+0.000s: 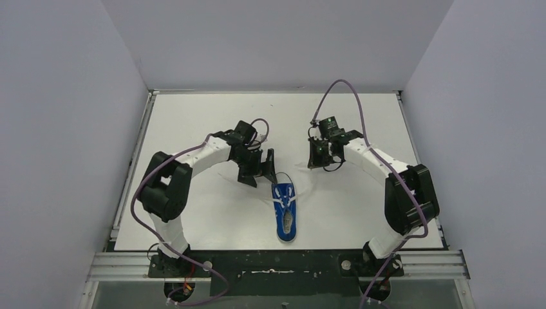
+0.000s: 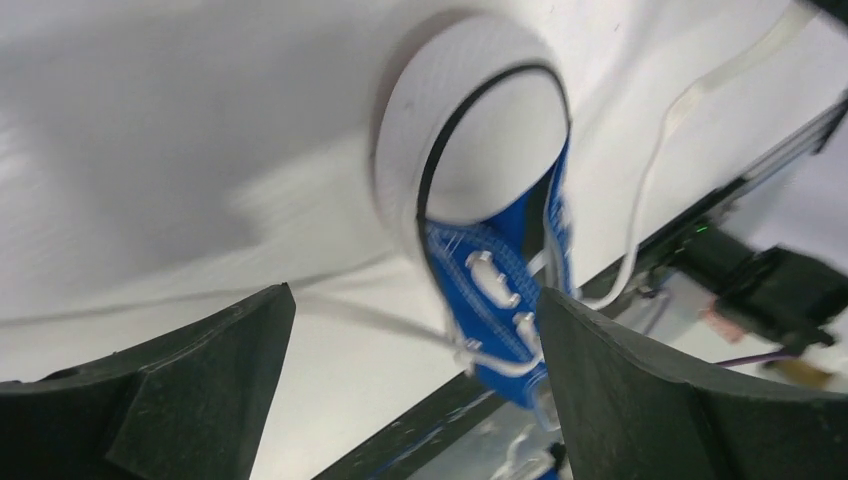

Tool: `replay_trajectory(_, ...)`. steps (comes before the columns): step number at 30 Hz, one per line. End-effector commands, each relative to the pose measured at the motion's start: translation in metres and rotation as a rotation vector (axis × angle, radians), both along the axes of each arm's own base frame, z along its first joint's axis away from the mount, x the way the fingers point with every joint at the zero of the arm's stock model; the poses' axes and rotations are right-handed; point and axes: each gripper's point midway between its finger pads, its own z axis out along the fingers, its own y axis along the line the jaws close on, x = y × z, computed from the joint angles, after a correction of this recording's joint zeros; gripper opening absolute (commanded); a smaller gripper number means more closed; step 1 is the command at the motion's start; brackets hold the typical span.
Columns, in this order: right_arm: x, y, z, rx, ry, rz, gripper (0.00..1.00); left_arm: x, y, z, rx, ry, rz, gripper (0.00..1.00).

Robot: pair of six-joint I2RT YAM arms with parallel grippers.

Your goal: Tie the shoes

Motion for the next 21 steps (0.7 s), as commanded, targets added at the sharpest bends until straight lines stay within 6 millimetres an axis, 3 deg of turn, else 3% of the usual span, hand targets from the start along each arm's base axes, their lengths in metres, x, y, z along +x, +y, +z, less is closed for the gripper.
replay_trajectory(1, -0.001, 0.006, 0.035, 0.062, -0.077, 0.031, 0.0, -0.012, 0.039, 0.019, 0.109, -0.257, -0.25, 0.9)
replay_trajectory(3, -0.006, 0.006, 0.04, 0.071, -0.08, 0.039, 0.0, -0.009, 0.042, 0.015, 0.112, -0.363, -0.301, 0.87)
replay_trajectory(6, -0.015, 0.004, 0.046, 0.078, -0.072, 0.049, 0.0, -0.006, 0.032, 0.011, 0.054, -0.547, -0.413, 0.73)
replay_trajectory(14, -0.031, -0.007, 0.068, 0.068, -0.097, 0.041, 0.0, -0.023, 0.019, -0.004, 0.038, -0.708, -0.646, 0.73)
replay_trajectory(18, -0.039, -0.011, 0.079, 0.071, -0.115, 0.029, 0.0, -0.017, 0.006, -0.018, 0.097, -0.731, -0.689, 0.72)
replay_trajectory(21, -0.043, -0.014, 0.088, 0.078, -0.132, 0.021, 0.0, -0.015, -0.003, -0.018, 0.083, -0.738, -0.7, 0.53)
